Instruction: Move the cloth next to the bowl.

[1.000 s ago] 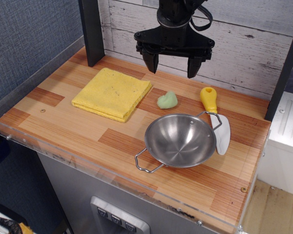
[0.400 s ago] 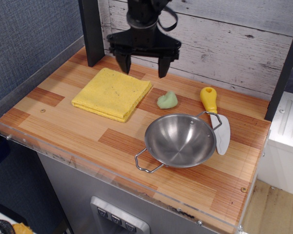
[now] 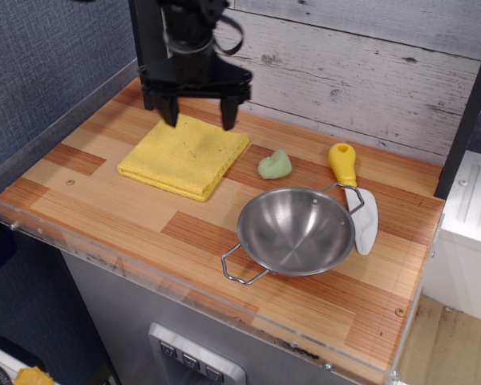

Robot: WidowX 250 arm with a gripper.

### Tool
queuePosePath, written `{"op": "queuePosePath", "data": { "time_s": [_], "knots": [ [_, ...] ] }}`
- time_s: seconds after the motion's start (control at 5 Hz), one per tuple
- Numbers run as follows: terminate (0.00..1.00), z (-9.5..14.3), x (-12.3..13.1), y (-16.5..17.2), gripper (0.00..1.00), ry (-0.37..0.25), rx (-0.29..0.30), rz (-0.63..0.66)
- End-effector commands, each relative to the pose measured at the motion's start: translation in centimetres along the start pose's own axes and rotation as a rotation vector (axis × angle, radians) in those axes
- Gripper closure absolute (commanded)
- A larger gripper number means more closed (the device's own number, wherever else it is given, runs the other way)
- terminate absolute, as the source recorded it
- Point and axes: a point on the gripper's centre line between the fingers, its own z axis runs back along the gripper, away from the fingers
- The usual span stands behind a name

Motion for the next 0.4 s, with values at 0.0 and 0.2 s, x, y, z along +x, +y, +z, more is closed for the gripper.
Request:
{"op": "queuePosePath", "data": {
  "time_s": [0.0, 0.2],
  "knots": [
    [0.00, -0.6, 1.3, 2.7, 0.00, -0.038, 0.024, 0.060],
    [0.00, -1.9, 0.5, 2.6, 0.00, -0.008, 0.030, 0.057]
  ]
}}
